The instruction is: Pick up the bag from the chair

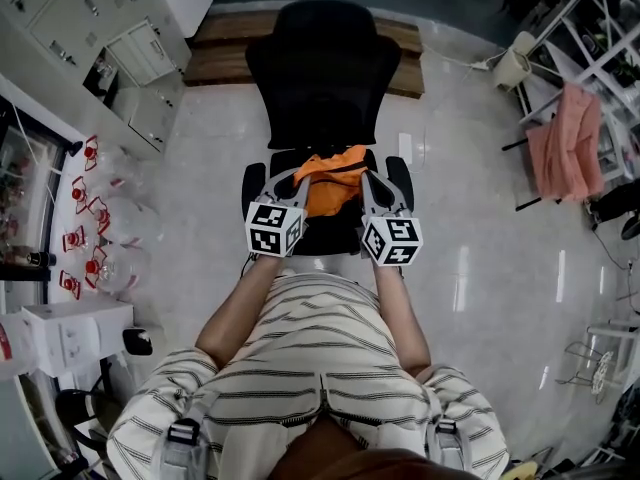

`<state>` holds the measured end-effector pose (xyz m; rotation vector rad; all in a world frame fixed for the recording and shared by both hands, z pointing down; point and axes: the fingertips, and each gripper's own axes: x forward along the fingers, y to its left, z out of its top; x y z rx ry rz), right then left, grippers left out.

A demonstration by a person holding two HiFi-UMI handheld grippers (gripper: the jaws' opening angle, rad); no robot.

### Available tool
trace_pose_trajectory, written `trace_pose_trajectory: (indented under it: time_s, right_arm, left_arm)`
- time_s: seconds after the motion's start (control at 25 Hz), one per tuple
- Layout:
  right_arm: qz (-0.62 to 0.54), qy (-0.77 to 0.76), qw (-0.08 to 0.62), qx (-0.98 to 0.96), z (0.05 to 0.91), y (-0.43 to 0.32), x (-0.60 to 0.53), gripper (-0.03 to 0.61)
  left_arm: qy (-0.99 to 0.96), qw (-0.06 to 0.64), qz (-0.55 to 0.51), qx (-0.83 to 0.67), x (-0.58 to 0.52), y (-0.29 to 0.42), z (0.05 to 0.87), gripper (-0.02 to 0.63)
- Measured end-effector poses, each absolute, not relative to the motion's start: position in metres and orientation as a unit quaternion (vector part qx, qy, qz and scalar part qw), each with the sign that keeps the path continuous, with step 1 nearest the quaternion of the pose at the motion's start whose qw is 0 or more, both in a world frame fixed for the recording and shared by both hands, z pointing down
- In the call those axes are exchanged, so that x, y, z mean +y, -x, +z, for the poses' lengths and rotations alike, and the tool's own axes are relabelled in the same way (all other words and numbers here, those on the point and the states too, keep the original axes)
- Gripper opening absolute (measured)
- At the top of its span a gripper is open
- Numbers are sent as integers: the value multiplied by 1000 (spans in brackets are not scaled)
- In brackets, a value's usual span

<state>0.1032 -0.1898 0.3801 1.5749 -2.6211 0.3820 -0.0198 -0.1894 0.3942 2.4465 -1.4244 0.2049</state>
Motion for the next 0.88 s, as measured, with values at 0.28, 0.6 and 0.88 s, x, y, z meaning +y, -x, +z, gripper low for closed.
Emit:
trace_pose_trajectory:
  time_s: [0.28,0.6,0.88]
  right_arm:
    - [122,-508,28,-852,380,-102,-192,18]
    - [123,-506,27,-853,382,-103,-191,18]
    - [126,-505,26,-854,384,-105,-191,18]
  left_arm:
    - [-851,154,67,-497,-189,18,394,31]
    - [-853,153,62,-495,-187,14,393,31]
    - [-852,151,58,-497,-188,16,392,31]
